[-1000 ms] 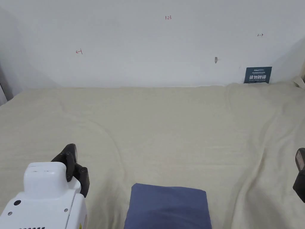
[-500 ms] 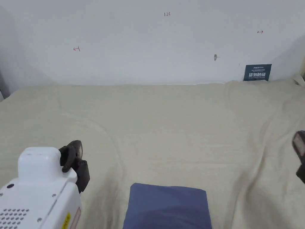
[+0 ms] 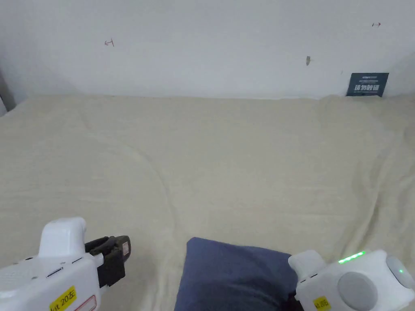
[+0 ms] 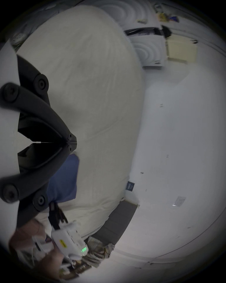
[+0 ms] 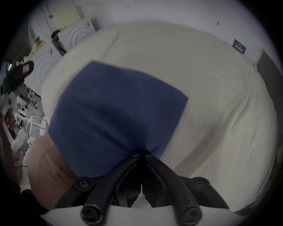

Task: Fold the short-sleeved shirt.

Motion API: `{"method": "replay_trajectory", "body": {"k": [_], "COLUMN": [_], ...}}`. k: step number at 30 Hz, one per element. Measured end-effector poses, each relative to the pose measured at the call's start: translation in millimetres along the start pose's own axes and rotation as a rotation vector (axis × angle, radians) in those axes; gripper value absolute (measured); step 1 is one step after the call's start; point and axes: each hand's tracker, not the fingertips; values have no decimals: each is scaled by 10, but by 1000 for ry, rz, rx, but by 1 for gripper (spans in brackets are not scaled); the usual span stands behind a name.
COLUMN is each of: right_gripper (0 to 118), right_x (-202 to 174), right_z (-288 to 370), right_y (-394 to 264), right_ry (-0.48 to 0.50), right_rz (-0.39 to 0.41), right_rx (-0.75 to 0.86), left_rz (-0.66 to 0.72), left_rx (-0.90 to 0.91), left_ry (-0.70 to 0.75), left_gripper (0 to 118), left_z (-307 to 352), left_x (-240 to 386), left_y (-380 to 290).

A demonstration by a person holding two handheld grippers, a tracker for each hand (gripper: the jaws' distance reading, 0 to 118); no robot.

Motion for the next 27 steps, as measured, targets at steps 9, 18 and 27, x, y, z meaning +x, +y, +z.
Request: {"method": "replay_trajectory", "body": {"k": [9, 18, 27], "right_gripper": [0, 0, 0], "right_x": [51, 72, 106], "right_z": [44, -5, 89], "right_y": [59, 70, -21], "right_ry": [12, 14, 38], "right_rz": [-14, -11, -30], "right_rx": [-14, -16, 34], "left_rz": [441, 661, 430], "left_rx": [-541, -707, -712], "left_ry": [-553, -856, -725], "left_gripper": [117, 118, 99], "left_z": [-1112, -1911, -1847], "left_x": [-719, -547, -223], "left_y": [-3, -241, -202]}}
